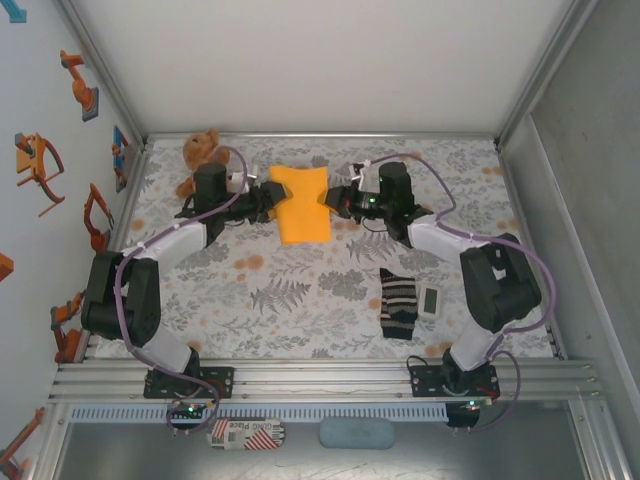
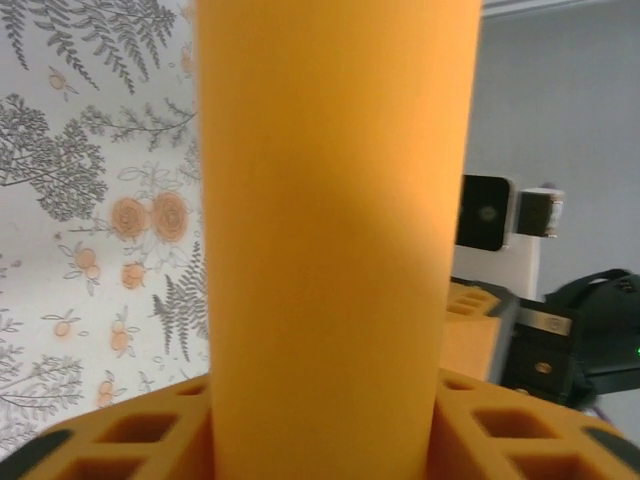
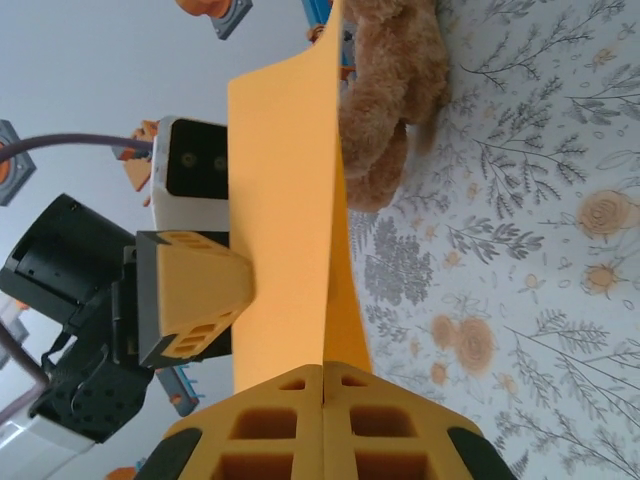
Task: Fold a paper plane with a square sheet of paper (pick it up from the middle)
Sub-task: First fold in half a square sheet of paper at the center of the table.
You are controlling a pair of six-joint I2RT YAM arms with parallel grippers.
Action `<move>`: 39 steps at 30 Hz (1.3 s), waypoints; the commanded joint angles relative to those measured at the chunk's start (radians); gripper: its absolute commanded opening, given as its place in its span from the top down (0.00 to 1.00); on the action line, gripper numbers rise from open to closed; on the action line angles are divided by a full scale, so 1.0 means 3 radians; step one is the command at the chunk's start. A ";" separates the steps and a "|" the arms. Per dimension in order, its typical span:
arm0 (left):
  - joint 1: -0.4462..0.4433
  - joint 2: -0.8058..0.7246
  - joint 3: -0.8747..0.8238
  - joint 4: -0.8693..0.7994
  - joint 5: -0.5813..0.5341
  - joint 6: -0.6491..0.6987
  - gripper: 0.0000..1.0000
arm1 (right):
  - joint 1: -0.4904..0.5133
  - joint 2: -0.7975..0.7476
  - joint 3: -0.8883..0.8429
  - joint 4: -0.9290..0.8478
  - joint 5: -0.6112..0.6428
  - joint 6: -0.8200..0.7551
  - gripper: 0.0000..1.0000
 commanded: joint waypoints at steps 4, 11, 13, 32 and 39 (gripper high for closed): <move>-0.0183 0.0262 -0.0039 -0.0069 -0.0209 0.0112 0.30 | -0.0069 -0.0170 0.0048 -0.0557 0.0083 -0.0357 1.00; -0.0122 0.0212 -0.0234 -0.0276 -0.0610 0.0190 0.11 | -0.0238 -0.0426 0.0302 -0.1502 0.0301 -0.0895 1.00; -0.0061 0.0116 -0.0324 -0.0333 -0.0716 0.0216 0.03 | -0.0246 -0.0464 0.0476 -0.1848 0.0393 -0.1106 1.00; 0.0123 -0.0412 -0.0888 -0.0256 -0.1240 0.0138 0.04 | 0.0289 0.0728 0.0971 -0.1327 0.0255 -0.0678 1.00; 0.0022 -0.0116 -0.0766 -0.0141 -0.1077 0.0051 0.03 | 0.0210 0.0942 0.0796 -0.1165 0.0268 -0.0673 1.00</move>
